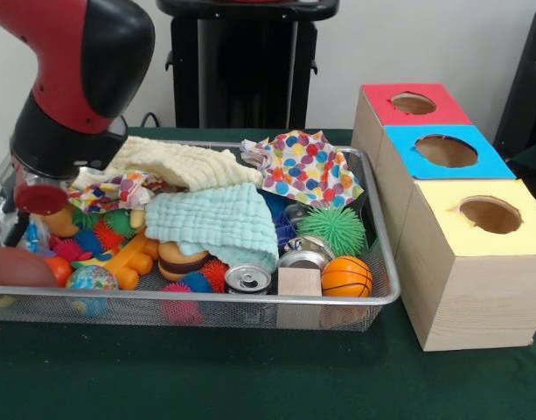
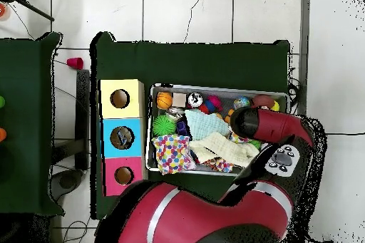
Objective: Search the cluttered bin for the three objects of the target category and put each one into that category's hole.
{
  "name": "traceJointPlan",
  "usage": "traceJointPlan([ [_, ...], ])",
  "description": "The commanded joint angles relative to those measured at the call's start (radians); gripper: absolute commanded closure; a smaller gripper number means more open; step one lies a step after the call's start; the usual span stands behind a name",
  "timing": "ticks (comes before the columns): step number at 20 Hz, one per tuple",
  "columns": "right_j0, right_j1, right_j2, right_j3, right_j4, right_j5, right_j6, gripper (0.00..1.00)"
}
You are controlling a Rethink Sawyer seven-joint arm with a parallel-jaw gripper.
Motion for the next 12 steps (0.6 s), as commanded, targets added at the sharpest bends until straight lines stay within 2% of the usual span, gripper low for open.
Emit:
traceJointPlan([
  [1, -0.012, 0.039, 0.204, 0.083, -0.035, -0.069, -0.04, 0.0],
  [12, -0.023, 0.044, 0.215, 0.082, -0.056, -0.069, -0.055, 0.0],
])
